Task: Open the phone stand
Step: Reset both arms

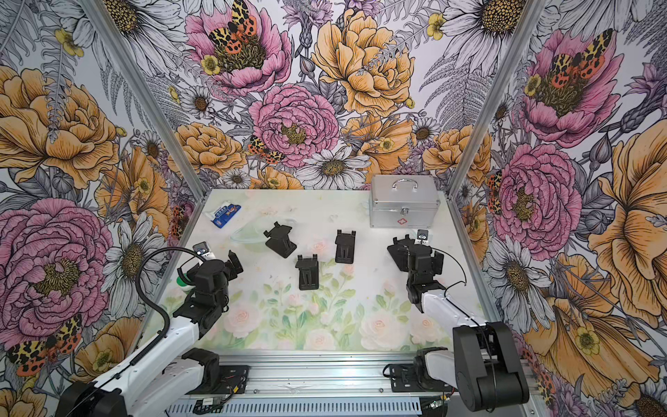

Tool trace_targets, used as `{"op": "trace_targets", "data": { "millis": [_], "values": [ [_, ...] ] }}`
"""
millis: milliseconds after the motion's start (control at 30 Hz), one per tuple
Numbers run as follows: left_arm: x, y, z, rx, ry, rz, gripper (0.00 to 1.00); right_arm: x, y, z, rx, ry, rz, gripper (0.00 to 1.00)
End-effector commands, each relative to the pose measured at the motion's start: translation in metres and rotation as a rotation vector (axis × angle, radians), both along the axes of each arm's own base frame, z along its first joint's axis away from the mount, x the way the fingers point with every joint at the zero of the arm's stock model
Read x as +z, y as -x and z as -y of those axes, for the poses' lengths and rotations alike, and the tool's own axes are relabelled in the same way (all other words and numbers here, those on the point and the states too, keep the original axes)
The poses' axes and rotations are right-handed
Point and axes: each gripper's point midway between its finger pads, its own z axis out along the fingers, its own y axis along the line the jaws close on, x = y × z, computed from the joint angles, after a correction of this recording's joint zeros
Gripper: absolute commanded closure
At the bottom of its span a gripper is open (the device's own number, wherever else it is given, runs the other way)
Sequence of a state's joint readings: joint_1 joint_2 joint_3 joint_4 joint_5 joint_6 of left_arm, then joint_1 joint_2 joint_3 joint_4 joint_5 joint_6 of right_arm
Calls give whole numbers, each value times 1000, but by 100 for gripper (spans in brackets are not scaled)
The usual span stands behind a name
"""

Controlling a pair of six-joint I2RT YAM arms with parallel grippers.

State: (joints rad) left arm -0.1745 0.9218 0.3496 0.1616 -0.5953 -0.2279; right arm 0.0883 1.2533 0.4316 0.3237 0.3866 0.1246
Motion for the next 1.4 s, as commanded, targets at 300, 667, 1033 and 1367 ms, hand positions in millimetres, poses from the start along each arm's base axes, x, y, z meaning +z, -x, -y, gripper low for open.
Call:
{"op": "trace_targets", "data": {
  "millis": [300, 667, 1033, 1367],
  "values": [
    [-6, -43, 0, -98, -31, 133, 1, 19, -33, 0, 45, 1, 179, 1],
    [-38, -90, 8, -235, -59, 54, 1, -2, -41, 1, 95, -49, 206, 1],
    [-39, -88, 12, -245, -74, 56, 1, -3, -40, 1, 93, -53, 196, 1],
    [-39, -88, 12, -246, -74, 55, 1, -4, -42, -1, 100, -49, 189, 1]
  ]
}}
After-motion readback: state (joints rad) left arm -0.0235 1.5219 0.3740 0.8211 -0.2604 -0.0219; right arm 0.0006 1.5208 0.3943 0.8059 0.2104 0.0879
